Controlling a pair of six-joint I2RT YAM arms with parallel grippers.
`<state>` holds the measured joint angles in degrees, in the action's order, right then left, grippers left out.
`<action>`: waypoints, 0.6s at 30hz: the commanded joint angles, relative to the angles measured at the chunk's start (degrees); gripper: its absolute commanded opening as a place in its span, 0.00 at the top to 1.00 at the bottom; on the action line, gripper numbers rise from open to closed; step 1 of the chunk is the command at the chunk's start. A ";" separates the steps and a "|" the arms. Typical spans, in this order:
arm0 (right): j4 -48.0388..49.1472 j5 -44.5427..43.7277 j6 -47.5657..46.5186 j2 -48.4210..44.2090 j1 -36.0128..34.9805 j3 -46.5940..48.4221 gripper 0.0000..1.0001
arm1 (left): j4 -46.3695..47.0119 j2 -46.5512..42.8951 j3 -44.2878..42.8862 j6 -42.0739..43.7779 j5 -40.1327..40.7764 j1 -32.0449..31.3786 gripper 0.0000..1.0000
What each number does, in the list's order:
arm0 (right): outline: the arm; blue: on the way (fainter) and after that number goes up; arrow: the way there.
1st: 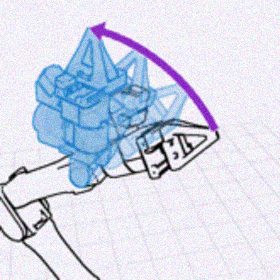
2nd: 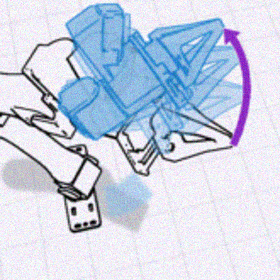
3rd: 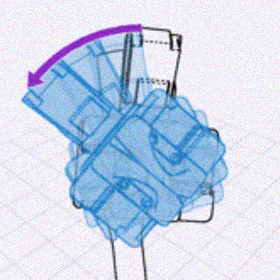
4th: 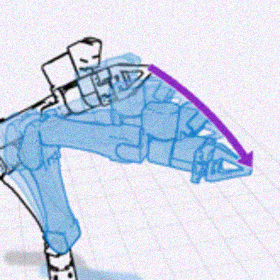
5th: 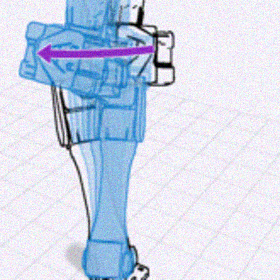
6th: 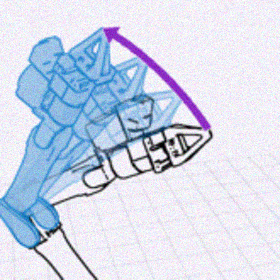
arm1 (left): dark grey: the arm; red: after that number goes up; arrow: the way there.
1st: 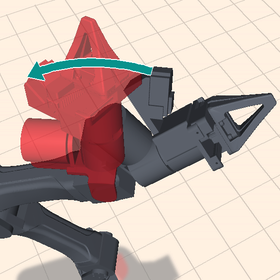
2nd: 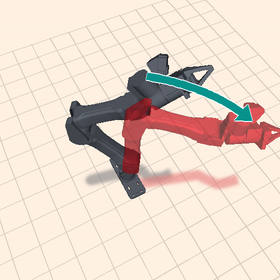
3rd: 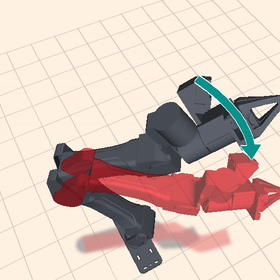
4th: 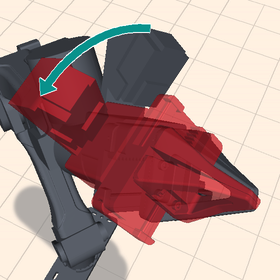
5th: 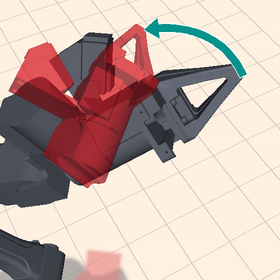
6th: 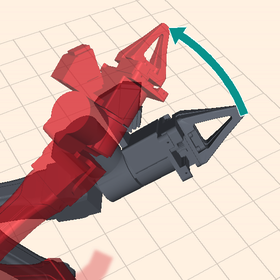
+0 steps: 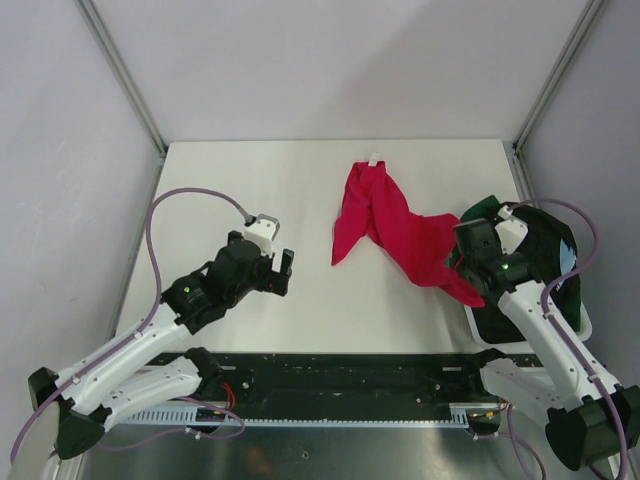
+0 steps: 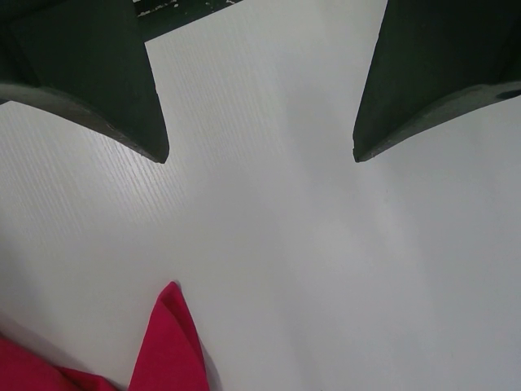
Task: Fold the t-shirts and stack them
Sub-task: Move the tshirt to the center of the board
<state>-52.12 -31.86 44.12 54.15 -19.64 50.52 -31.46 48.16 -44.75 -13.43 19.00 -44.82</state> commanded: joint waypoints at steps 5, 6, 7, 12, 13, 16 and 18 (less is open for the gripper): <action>3.19 3.57 0.52 0.15 1.92 -1.12 0.35 | 1.03 0.02 -0.25 1.04 -0.54 0.52 0.01; 4.06 4.57 0.13 0.29 1.81 -1.12 0.47 | 1.04 0.01 -0.25 1.04 -0.41 0.52 0.01; 4.97 5.47 -0.20 0.27 1.54 -1.13 0.63 | 1.00 0.10 -0.25 1.04 -0.35 0.48 0.01; 10.56 11.12 -0.67 1.53 -1.52 1.22 0.99 | 1.02 0.19 -0.33 1.20 0.14 0.51 0.01; 11.52 11.78 -0.64 2.87 -2.94 2.68 0.99 | 1.04 0.18 -0.29 1.21 0.19 0.56 0.01; 13.96 11.10 -0.81 8.51 -9.37 9.53 1.00 | 0.90 0.34 -0.23 1.21 0.41 0.67 0.01; 15.68 10.56 -1.34 13.46 -14.09 15.18 1.00 | 0.90 0.46 -0.24 1.21 0.70 0.69 0.01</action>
<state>-44.29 -22.00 43.66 61.45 -26.61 55.18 -31.44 48.38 -44.75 -13.43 18.85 -44.80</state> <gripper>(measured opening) 0.009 0.994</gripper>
